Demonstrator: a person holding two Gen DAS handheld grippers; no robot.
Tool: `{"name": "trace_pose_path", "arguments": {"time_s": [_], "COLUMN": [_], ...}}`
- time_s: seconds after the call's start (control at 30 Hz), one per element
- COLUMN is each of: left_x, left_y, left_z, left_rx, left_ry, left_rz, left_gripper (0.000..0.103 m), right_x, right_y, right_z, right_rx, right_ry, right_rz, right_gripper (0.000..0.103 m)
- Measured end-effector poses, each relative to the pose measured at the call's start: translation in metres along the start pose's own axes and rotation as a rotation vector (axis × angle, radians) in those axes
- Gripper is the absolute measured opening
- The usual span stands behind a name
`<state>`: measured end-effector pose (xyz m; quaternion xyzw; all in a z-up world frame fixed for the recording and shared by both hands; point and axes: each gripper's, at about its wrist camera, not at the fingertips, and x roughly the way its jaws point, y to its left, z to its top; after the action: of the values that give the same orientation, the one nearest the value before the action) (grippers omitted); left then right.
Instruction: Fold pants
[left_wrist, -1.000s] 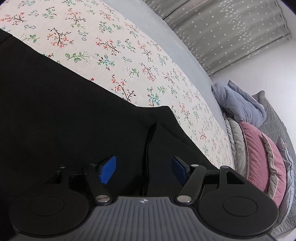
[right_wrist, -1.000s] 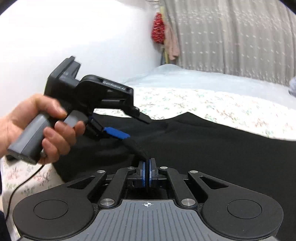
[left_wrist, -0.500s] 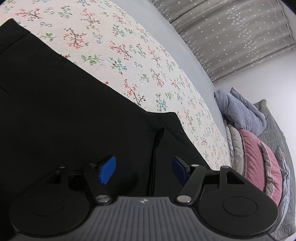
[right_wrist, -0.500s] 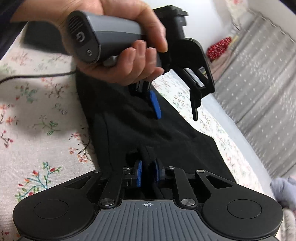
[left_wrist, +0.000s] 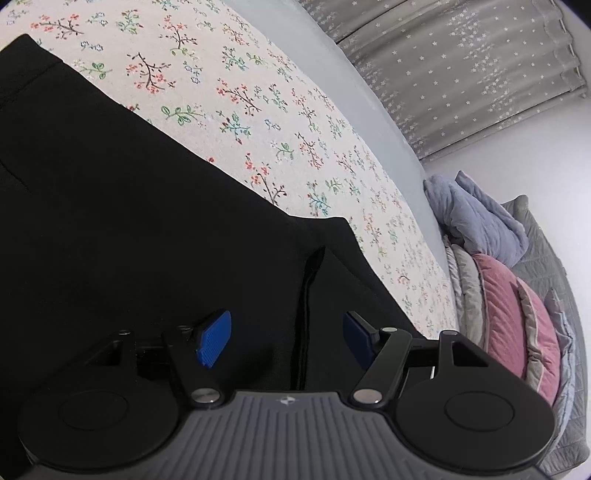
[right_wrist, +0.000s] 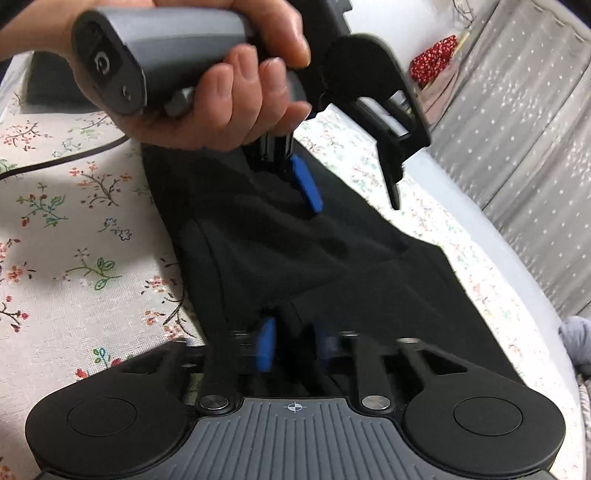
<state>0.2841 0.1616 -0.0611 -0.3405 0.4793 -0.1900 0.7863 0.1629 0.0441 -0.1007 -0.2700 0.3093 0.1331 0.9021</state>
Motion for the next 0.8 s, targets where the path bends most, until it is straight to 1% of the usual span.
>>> {"name": "trace_pose_path", "arguments": {"time_s": [0.03,0.13,0.2,0.23,0.27,0.3,0.4,0.57,0.63,0.7,0.73,0.77,0.8], "left_x": [0.000,0.002,0.003,0.005,0.006,0.008,0.017,0.044,0.053,0.060,0.063,0.066,0.069], "left_y": [0.001,0.007,0.009,0.006,0.003,-0.002,-0.017,-0.034,-0.039,-0.042,-0.044,-0.047,-0.049], "left_z": [0.000,0.001,0.000,-0.001,-0.003,-0.005,-0.012,-0.020,-0.021,-0.023,-0.022,-0.022,-0.021], "left_rx": [-0.008,-0.075,-0.122,-0.127,-0.120,-0.105,-0.055,0.015,0.034,0.060,0.075,0.093,0.114], "left_ry": [0.003,0.019,0.033,0.047,0.058,0.063,0.083,0.135,0.139,0.137,0.137,0.135,0.128], "left_rz": [-0.012,-0.097,-0.141,-0.152,-0.159,-0.165,-0.186,-0.143,-0.119,-0.089,-0.083,-0.075,-0.058], "left_gripper": [0.084,0.094,0.098,0.099,0.101,0.103,0.103,0.103,0.103,0.094,0.079,0.051,0.034], "right_x": [-0.001,-0.016,-0.029,-0.034,-0.039,-0.043,-0.048,-0.058,-0.060,-0.059,-0.058,-0.059,-0.060], "right_y": [-0.005,-0.040,-0.065,-0.075,-0.081,-0.085,-0.089,-0.088,-0.090,-0.093,-0.093,-0.091,-0.089], "right_z": [0.000,-0.002,-0.006,-0.008,-0.008,-0.008,-0.002,-0.006,-0.007,-0.006,-0.005,-0.004,-0.003], "right_rx": [0.045,0.301,0.476,0.536,0.569,0.582,0.568,0.563,0.561,0.555,0.547,0.536,0.522], "right_ry": [-0.009,-0.099,-0.165,-0.192,-0.209,-0.224,-0.242,-0.255,-0.257,-0.256,-0.255,-0.256,-0.257], "right_rz": [0.001,0.031,0.062,0.068,0.065,0.057,0.051,0.051,0.048,0.046,0.044,0.041,0.038], "right_gripper": [0.008,0.008,0.008,0.008,0.008,0.008,0.008,0.008,0.008,0.008,0.008,0.008,0.008]}}
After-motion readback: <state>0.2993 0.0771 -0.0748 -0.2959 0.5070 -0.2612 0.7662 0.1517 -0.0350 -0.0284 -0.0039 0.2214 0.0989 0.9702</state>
